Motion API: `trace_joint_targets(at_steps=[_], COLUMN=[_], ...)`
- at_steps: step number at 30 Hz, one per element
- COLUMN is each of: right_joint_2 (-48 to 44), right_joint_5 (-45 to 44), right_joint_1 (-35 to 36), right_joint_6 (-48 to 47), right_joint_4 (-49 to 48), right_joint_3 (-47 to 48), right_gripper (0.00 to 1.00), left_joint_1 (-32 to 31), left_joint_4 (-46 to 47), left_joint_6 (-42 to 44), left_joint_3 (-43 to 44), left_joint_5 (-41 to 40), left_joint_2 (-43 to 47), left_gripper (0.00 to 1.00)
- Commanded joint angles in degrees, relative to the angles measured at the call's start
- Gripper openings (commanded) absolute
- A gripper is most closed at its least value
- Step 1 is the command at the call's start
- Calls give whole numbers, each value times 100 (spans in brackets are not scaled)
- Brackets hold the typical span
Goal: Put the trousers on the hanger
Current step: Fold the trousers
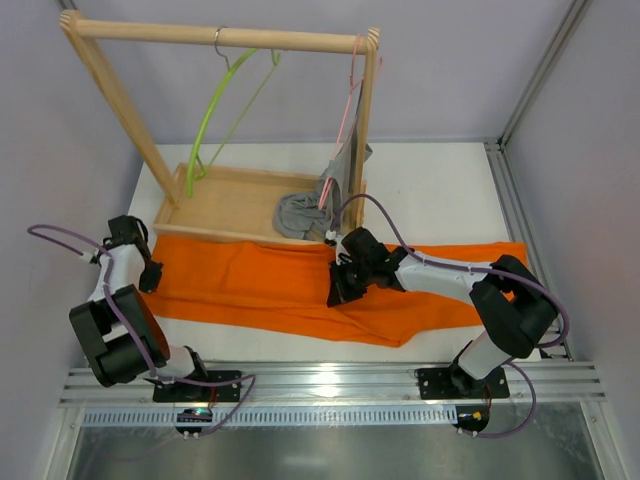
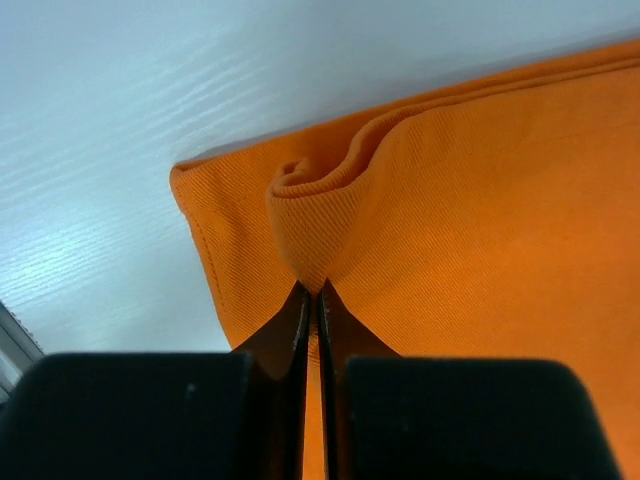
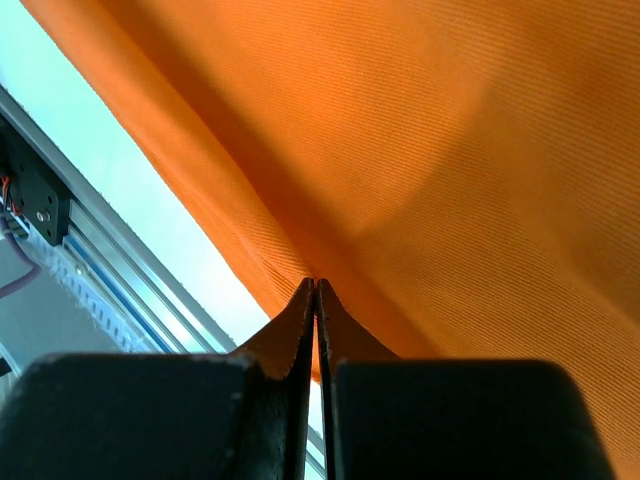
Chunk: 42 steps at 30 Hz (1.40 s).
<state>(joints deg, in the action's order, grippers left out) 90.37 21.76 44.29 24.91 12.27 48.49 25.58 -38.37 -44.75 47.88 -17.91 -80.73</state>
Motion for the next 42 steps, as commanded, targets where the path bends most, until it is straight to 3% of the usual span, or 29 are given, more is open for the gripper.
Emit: trace_joint_targets(at_steps=[1, 6, 12, 19, 23, 27, 29, 33, 36, 42], right_joint_2=[-160, -177, -186, -327, -476, -774, -836, -889, -793, -933], right_joint_5=[232, 636, 944, 602, 242, -233, -233, -304, -400, -1752], right_joint_1=[27, 88, 228, 729, 756, 765, 765, 756, 756, 625], right_joint_6=[-223, -205, -258, -680, -575, -346, -320, -381, -390, 136], right_joint_4=[-85, -286, -401, 3, -49, -137, -164, -67, 12, 258], right_joint_3=[-59, -217, -314, -208, -296, -252, -191, -16, 81, 283], right_gripper=[4, 4, 4, 4, 4, 4, 4, 4, 4, 7], left_joint_1=[17, 17, 17, 26, 17, 17, 17, 43, 183, 438], left_joint_4=[-108, -425, -760, -609, -988, -769, -637, -733, -724, -717], left_joint_6=[186, 607, 1003, 1179, 1197, 1311, 1478, 1469, 1399, 1223], left_joint_3=[415, 661, 636, 546, 995, 1031, 1031, 1005, 917, 768], left_joint_5=[-492, -1029, -1048, -521, -687, -714, -600, -889, -635, -391], left_joint_2=[468, 997, 1086, 201, -233, 92, 276, 444, 348, 425], left_gripper=[1, 0, 0, 1, 15, 43, 50, 51, 51, 53])
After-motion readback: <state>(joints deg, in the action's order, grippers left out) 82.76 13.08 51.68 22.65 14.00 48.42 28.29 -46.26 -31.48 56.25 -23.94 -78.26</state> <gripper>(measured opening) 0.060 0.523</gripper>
